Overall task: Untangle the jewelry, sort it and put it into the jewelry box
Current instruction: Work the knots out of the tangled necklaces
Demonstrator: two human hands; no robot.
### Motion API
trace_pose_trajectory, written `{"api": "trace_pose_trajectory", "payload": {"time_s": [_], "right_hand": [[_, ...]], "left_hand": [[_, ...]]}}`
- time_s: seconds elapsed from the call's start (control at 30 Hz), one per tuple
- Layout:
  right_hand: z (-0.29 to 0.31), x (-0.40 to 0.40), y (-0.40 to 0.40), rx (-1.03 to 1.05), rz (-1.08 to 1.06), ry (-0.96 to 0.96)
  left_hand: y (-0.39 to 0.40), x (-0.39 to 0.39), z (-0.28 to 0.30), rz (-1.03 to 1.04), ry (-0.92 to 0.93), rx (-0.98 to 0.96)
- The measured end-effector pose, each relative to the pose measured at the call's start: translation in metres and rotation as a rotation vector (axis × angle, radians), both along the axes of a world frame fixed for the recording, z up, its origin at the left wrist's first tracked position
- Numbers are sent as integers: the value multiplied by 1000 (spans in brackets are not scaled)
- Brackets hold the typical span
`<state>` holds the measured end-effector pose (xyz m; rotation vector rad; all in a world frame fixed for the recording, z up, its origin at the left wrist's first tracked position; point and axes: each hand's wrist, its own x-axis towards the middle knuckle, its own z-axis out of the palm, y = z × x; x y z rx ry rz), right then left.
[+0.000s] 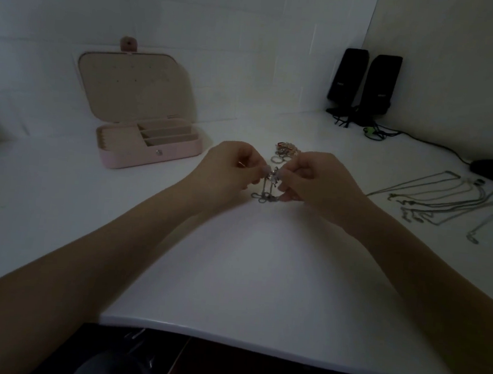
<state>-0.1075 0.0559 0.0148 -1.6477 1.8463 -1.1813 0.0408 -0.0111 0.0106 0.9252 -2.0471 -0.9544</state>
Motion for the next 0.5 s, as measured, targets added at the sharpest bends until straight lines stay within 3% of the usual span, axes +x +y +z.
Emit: {"api": "trace_pose_trajectory", "payload": {"time_s": [0.07,0.23,0.37,0.5], "right_hand": [[3,3,2,-2,29,46],[6,5,4,21,86,-53],[10,8,7,50,90,-39],[13,7,9,48,65,-148]], "left_hand": [[1,0,-1,-6,-27,-33],[6,1,6,-74,146,248],[5,3,6,-118,211,398],[2,3,9,-148,260,476]]}}
